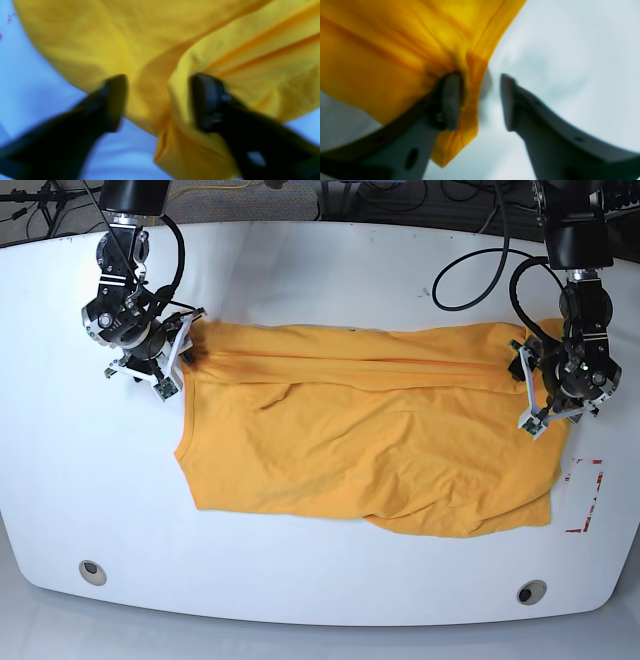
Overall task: Fold the T-shirt properly
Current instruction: 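Open the left gripper and release the shirt edge, moving it aside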
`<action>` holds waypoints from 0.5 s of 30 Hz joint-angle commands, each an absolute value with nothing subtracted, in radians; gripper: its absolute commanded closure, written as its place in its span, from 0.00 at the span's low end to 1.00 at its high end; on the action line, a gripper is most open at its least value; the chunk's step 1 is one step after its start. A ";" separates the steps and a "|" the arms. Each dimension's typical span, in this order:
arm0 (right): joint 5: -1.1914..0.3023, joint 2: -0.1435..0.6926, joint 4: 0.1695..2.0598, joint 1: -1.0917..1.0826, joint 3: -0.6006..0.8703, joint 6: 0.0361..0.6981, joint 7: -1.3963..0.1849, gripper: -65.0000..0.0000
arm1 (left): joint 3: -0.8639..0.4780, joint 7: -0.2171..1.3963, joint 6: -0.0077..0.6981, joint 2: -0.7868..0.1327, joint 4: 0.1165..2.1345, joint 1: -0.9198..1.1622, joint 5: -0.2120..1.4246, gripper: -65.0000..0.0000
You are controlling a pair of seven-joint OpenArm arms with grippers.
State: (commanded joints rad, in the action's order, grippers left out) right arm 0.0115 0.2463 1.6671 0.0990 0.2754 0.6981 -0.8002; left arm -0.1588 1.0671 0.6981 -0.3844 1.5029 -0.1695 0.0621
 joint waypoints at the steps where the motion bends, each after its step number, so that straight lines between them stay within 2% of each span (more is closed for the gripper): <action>1: 0.012 0.246 1.667 0.099 0.274 0.698 -0.800 0.52 | -0.160 1.069 0.698 -0.384 1.506 -0.177 0.062 0.24; 11: 0.012 0.246 1.667 0.087 0.274 0.698 -0.800 0.52 | -0.255 1.227 0.698 -0.384 1.699 -0.208 0.067 0.24; 15: 0.010 0.243 1.669 0.085 0.274 0.698 -0.800 0.52 | -0.309 1.259 0.698 -0.384 1.762 -0.133 0.067 0.24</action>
State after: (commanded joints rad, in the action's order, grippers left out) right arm 0.0100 0.2432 1.6686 0.0852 0.2739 0.6981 -0.8002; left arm -0.3092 1.2589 0.6981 -0.3844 1.7622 -0.1327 0.0667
